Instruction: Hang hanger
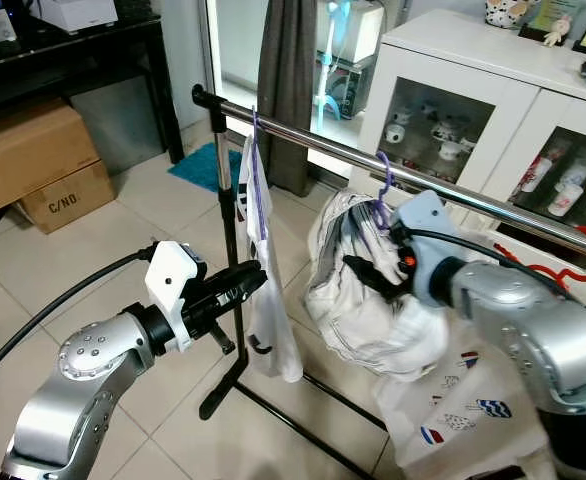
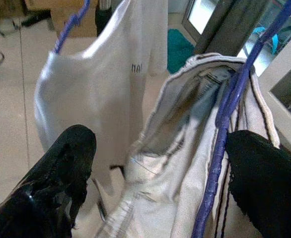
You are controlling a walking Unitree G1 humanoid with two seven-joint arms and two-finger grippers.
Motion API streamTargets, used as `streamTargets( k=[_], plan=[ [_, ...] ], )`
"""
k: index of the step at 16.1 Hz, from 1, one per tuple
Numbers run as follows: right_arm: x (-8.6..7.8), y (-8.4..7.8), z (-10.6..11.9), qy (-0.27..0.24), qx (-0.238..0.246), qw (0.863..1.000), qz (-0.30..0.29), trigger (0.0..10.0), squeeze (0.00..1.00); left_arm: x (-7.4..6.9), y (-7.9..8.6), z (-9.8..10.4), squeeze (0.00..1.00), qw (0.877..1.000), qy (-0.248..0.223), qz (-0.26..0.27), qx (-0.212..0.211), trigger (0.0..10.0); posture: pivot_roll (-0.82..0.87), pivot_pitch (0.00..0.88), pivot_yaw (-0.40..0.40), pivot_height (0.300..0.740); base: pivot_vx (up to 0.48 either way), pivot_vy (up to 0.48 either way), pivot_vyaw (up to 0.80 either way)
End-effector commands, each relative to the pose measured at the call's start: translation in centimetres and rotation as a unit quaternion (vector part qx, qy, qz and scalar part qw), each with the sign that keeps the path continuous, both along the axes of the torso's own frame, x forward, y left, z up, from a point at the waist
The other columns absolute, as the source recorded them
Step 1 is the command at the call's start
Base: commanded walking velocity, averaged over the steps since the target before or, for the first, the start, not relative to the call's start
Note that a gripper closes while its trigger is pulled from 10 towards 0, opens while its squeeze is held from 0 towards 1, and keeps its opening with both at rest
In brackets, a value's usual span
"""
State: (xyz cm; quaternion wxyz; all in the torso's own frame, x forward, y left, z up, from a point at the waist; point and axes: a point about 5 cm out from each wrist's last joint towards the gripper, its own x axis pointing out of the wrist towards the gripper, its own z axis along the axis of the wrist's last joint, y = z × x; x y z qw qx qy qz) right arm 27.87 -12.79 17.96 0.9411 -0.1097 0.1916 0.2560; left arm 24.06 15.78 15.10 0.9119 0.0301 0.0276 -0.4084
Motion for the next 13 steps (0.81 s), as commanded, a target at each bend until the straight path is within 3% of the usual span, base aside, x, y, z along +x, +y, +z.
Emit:
streamTargets(
  k=[1, 3, 10, 11, 12, 13],
  plan=[
    [0.5, 0.0, 0.2, -0.007, 0.001, 1.0, -0.014, 10.0, 0.0, 0.3, -0.3, 0.0, 0.0, 1.0, -0.004, -0.007, 0.004, 10.0, -0.15, 0.0, -0.04, 0.74, 0.0, 0.0, 0.0],
    [1.7, 1.0, 0.5, -0.015, 0.02, 0.999, -0.037, 10.0, 0.0, 0.4, -0.5, 0.0, 0.0, 1.0, -0.005, -0.01, 0.003, 10.0, -0.15, 0.0, -0.043, 0.74, 0.0, 0.0, 0.0],
    [4.0, 2.2, -0.9, -0.003, 0.015, 0.997, -0.077, 9.8, 0.0, 0.5, -0.9, 0.0, 0.0, 1.0, -0.007, -0.012, 0.002, 10.0, -0.14, 0.0, -0.059, 0.74, 0.0, 0.0, 0.0],
    [4.2, 2.3, -1.0, -0.004, 0.019, 0.996, -0.084, 9.1, 0.0, 0.6, -1.0, 0.0, 0.0, 1.0, -0.008, -0.012, 0.002, 10.0, -0.14, 0.0, -0.061, 0.74, 0.0, 0.0, 0.0],
    [4.3, 2.3, -1.1, -0.005, 0.023, 0.996, -0.088, 5.8, 0.0, 0.6, -1.0, 0.1, 0.0, 1.0, -0.009, -0.012, 0.002, 10.0, -0.14, 0.0, -0.061, 0.74, 0.0, 0.0, 0.0],
    [4.5, 2.3, -1.1, -0.007, 0.027, 0.995, -0.093, 4.1, 0.0, 0.6, -1.1, 0.1, 0.0, 1.0, -0.01, -0.012, 0.002, 10.0, -0.14, 0.0, -0.062, 0.74, 0.0, 0.0, 0.0]
  ],
)
